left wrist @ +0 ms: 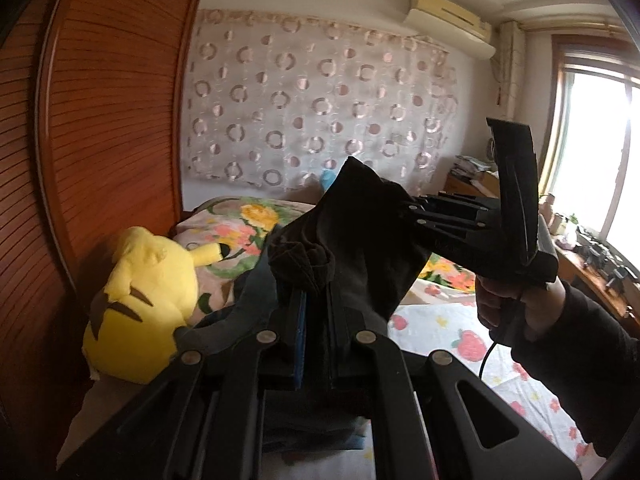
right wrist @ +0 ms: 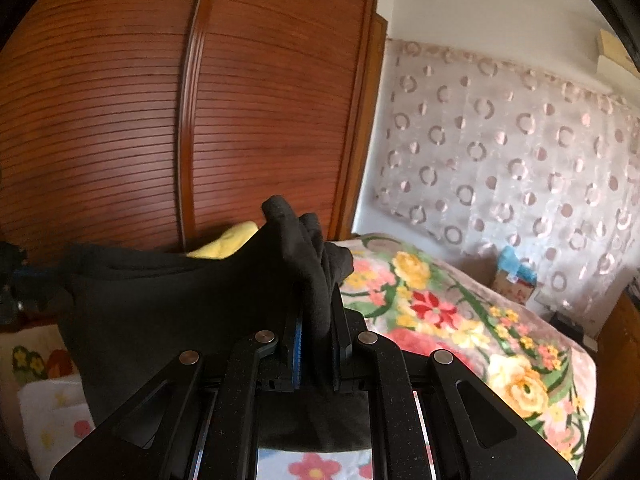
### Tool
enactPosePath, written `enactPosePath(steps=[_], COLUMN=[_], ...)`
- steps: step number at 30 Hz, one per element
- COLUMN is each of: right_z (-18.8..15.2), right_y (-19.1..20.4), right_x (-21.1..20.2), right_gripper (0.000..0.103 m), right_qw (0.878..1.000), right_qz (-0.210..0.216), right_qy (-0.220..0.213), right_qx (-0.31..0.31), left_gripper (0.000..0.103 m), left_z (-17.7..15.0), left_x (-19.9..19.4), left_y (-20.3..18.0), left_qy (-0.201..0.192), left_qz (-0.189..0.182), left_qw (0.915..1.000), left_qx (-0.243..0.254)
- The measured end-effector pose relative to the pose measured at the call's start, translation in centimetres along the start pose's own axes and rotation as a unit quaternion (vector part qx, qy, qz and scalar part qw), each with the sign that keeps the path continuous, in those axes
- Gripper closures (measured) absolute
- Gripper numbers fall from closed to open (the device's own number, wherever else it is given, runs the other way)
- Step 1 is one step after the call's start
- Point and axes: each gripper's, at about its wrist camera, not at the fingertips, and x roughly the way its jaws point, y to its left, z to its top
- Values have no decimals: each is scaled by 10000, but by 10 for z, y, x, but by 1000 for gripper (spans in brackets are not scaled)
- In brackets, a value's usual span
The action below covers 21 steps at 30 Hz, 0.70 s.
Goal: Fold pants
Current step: 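Carry the lifted black sweatpants with both grippers toward the stack of jeans, then lower the sweatpants onto the folded jeans stack with both grippers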
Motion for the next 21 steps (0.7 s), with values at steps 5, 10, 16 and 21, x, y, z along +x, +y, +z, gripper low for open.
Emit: enactPosePath(steps=[5, 10, 16, 21], right_z=[5, 2, 3, 12], right_y=[5, 7, 16, 5], right_x=[15, 34, 50, 35], right_gripper=[95, 95, 85, 49], right_qw=[9999, 9997, 9989, 9998], right_qz=[96, 111, 106, 67], right_qy=[42, 213, 413, 157], right_qx=[-8, -9, -214, -74], left_gripper=[97, 97, 97, 95], left_z=[-3, -14, -27, -24], left_x=[-2, 12, 23, 16], left_y=[10, 21, 29, 29], left_qy=[-57, 155, 365, 257], left_qz=[147, 559, 670, 662], left_qw=[9998, 9982, 9966, 9968], left_qx=[-110, -153, -298, -354])
